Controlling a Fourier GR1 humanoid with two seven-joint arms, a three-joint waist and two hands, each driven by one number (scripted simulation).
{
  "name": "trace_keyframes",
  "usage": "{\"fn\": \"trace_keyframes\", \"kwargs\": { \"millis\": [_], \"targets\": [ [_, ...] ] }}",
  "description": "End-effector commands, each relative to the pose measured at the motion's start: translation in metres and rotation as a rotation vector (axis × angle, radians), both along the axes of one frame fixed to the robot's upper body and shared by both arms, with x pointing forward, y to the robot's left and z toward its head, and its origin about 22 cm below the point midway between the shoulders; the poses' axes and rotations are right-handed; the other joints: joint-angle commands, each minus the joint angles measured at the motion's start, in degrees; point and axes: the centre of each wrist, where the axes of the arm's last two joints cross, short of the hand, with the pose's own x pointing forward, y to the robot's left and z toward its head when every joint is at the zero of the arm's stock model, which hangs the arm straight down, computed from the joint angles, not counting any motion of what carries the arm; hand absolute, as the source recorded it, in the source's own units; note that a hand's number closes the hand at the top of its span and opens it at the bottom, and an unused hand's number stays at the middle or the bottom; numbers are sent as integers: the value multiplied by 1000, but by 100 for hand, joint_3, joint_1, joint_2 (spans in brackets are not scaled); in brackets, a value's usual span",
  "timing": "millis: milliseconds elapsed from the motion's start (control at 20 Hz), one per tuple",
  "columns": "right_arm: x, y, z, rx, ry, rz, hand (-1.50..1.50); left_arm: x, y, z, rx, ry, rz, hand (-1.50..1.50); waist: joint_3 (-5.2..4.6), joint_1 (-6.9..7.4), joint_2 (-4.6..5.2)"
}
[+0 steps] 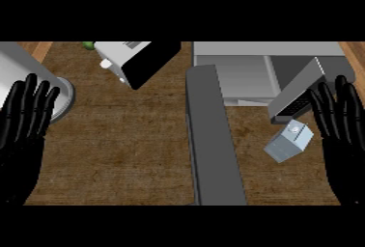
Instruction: Pick up the milk, place it into the microwave and close the microwave
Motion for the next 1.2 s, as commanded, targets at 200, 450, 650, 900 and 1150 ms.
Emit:
{"fn": "trace_keyframes", "kwargs": {
  "millis": [200, 450, 650, 900, 1150],
  "targets": [
    [44, -19, 12, -100, 34, -300, -150, 8, -8, -5, 1, -34, 18, -150, 67, 79, -90],
    [36, -9, 20, 60, 128, -341, -150, -25, -10, -25, -138, 99, 68, -150, 68, 68, -122],
    [58, -10, 24, 64, 143, -368, -150, -24, -6, -31, -124, 125, 62, -150, 69, 60, -110],
    [49, -20, 15, 48, 168, -398, -150, -40, -18, -24, -125, 97, 75, -150, 70, 47, -113],
    [49, -22, -30, 29, 225, -431, -150, -38, -19, -24, -131, 106, 93, -150, 71, 40, -106]
  ]
}}
